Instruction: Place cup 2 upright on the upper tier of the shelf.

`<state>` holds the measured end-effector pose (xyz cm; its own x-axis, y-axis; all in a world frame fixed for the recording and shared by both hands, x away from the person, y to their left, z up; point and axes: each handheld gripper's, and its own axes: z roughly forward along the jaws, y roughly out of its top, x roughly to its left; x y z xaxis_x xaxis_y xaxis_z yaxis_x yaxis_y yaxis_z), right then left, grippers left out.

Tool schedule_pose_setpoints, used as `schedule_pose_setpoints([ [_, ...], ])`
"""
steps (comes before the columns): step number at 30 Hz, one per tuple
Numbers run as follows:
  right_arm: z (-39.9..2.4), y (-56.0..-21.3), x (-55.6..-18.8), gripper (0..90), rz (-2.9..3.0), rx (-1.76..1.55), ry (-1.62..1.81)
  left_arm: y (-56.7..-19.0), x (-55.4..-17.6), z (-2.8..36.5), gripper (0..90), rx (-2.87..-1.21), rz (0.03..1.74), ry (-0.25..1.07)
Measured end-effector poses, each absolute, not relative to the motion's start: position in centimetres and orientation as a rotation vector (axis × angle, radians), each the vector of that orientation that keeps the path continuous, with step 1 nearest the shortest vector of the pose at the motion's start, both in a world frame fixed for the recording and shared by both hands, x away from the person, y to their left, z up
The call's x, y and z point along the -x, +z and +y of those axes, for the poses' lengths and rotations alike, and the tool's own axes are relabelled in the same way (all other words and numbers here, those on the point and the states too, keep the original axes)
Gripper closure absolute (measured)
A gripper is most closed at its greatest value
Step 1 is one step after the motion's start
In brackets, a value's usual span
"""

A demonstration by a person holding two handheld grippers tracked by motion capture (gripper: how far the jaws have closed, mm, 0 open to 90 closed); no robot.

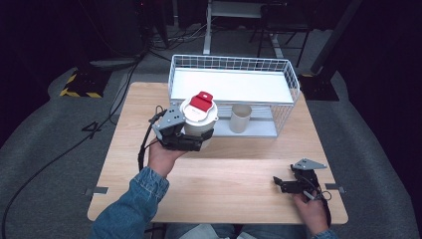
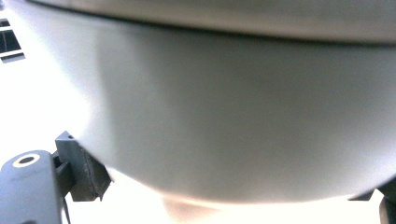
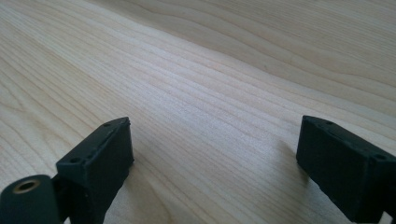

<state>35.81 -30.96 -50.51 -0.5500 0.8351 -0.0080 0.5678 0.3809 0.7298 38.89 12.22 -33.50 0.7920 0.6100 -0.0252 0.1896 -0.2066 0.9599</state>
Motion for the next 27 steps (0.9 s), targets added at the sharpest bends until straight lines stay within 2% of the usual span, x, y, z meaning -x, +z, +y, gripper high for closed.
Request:
schedule_pose_setpoints([
  [27, -31.0, -50.5, -35.8, 11.1, 2.270, -1.218, 0.978, -28.7, -44.0, 9.7, 12.7, -1.741, 0.665, 0.482],
])
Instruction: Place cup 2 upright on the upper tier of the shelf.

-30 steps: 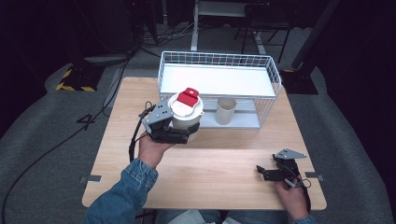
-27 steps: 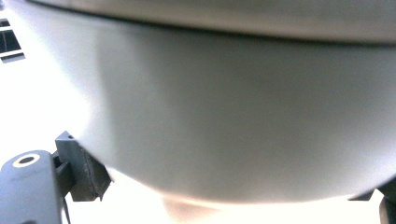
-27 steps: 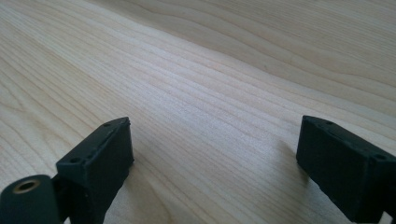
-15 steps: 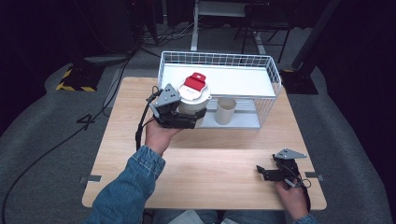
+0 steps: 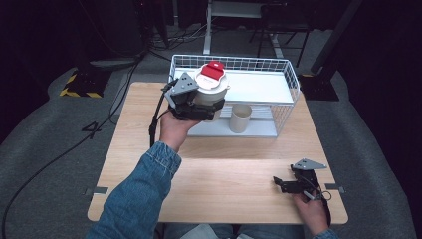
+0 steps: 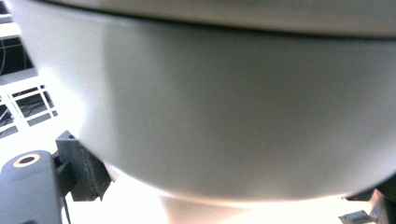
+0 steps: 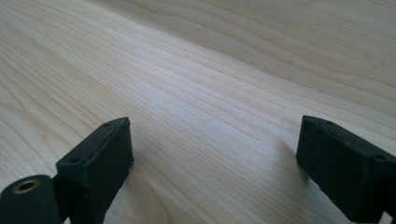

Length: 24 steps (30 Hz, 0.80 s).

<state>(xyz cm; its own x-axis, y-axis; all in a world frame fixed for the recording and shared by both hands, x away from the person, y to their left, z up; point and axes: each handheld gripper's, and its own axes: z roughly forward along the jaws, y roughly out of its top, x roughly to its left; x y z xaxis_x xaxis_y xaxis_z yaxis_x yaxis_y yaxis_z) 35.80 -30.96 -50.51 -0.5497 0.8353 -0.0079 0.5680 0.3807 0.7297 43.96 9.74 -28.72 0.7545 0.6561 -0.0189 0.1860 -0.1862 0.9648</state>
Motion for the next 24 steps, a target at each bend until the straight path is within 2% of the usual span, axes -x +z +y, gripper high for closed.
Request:
schedule_pose_setpoints([
  [9, -31.0, -50.5, -35.8, 11.1, 2.270, -1.218, 0.978, -28.0, -45.8, 9.5, 12.8, -1.687, 0.703, 0.471],
  [24, -30.9, -50.5, -35.8, 11.0, 2.268, -1.221, 0.977, -26.8, -48.9, 6.8, 12.8, -1.664, 0.704, 0.504],
])
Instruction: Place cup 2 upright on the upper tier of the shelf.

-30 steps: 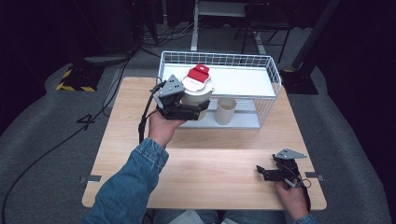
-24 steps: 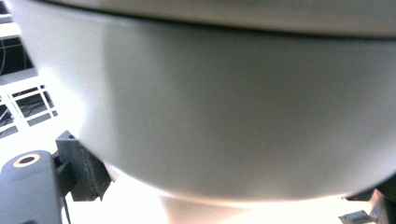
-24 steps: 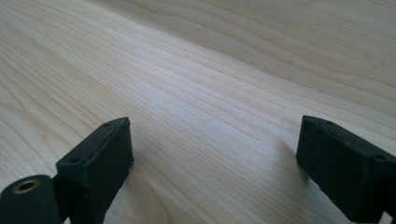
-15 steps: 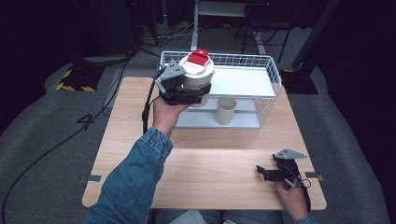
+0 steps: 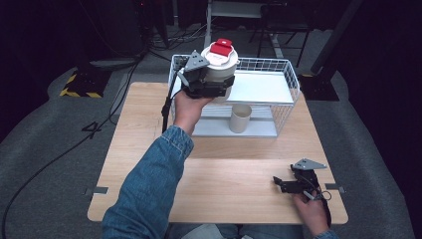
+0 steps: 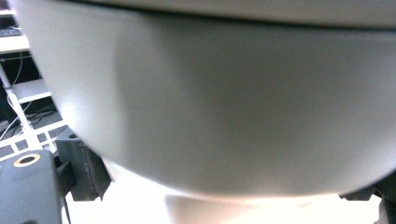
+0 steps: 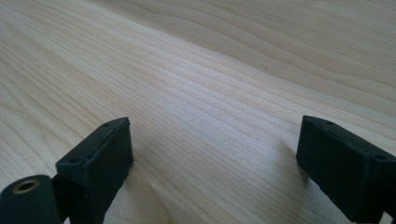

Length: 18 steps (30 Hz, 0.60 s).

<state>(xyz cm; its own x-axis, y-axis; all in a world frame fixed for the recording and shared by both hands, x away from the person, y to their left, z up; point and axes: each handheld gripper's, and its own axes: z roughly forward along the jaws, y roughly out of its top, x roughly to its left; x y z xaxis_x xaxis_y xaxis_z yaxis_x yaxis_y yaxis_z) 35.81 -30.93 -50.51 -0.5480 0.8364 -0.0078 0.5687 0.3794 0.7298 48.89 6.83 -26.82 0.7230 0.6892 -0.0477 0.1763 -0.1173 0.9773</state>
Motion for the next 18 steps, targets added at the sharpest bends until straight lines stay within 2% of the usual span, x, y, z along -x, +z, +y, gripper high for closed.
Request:
schedule_pose_setpoints([
  [18, -30.9, -50.5, -35.8, 11.0, 2.268, -1.221, 0.978, -28.1, -52.5, 3.5, 12.8, -1.630, 0.783, 0.537],
])
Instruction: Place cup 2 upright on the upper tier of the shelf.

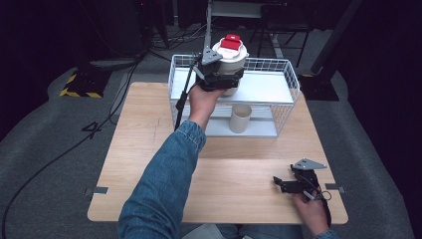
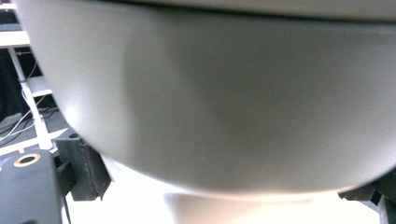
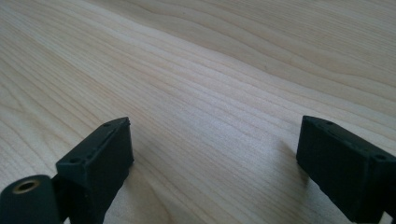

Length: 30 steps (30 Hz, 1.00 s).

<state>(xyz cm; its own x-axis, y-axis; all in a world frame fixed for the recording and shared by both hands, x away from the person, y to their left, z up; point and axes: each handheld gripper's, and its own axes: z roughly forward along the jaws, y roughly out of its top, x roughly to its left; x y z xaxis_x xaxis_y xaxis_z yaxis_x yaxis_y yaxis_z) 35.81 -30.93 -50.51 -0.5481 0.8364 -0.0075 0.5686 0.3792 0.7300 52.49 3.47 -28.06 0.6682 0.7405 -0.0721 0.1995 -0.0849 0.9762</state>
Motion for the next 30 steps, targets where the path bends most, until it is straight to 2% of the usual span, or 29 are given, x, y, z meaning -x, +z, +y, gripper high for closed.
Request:
schedule_pose_setpoints([
  [13, -30.9, -50.5, -35.8, 11.0, 2.266, -1.222, 0.980, -29.1, -53.5, 1.8, 12.8, -1.673, 0.812, 0.586],
  [30, -30.9, -50.5, -35.8, 11.0, 2.267, -1.222, 0.979, -29.5, -53.8, 1.5, 12.8, -1.668, 0.810, 0.568],
])
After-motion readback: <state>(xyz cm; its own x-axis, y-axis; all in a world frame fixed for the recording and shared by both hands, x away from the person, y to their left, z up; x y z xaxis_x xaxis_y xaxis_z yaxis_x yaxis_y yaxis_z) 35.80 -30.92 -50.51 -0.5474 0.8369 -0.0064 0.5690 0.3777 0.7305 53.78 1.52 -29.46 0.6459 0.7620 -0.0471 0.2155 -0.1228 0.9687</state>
